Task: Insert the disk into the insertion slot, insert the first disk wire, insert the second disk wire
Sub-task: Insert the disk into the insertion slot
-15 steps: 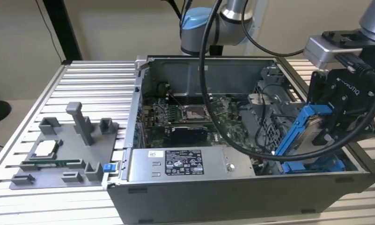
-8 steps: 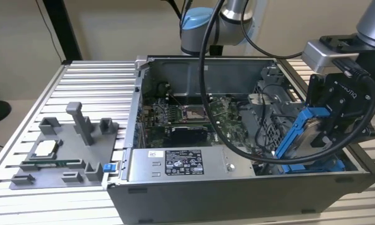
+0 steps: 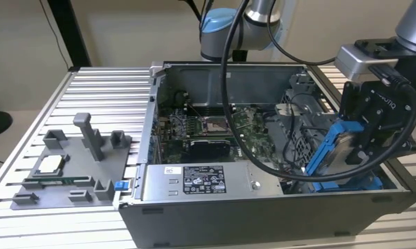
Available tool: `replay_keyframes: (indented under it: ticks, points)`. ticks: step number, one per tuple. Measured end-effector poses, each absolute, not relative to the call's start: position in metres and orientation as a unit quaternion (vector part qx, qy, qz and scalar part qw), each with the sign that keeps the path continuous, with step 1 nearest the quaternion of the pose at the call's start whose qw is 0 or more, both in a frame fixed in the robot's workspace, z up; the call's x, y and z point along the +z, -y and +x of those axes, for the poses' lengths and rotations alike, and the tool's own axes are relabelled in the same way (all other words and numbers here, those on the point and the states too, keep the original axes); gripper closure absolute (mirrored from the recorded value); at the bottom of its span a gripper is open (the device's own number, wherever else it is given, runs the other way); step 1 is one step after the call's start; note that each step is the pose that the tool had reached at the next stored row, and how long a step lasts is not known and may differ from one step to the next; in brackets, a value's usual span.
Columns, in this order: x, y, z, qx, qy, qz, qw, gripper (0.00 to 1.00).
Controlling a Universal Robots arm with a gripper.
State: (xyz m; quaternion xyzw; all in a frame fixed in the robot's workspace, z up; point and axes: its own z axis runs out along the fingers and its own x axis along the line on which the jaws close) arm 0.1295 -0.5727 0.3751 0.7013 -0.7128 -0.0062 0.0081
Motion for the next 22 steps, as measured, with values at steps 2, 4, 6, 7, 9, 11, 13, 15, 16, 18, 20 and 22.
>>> replay_keyframes:
  ticks: [2,4,6,7,9,11,13,15,16,18,20,22]
  points:
    - [0.375,0.573,0.130,-0.006,0.713,0.701,0.008,0.00]
    - [0.375,0.573,0.130,-0.006,0.713,0.701,0.008,0.00]
    - [0.376,0.573,0.130,-0.006,0.713,0.701,0.008,0.00]
    - [0.378,0.573,0.130,-0.006,0.713,0.701,0.008,0.00]
    - [0.382,0.573,0.129,-0.007,0.713,0.701,0.008,0.00]
    - [0.387,0.573,0.130,-0.007,0.713,0.701,0.009,0.00]
    - [0.391,0.573,0.130,-0.007,0.713,0.701,0.009,0.00]
    - [0.396,0.573,0.130,-0.007,0.713,0.701,0.009,0.00]
    - [0.396,0.573,0.130,-0.007,0.713,0.701,0.009,0.00]
    - [0.396,0.570,0.129,-0.007,0.713,0.701,0.009,0.00]
    - [0.396,0.564,0.127,-0.007,0.713,0.701,0.009,0.00]
    - [0.396,0.561,0.126,-0.007,0.713,0.701,0.009,0.00]
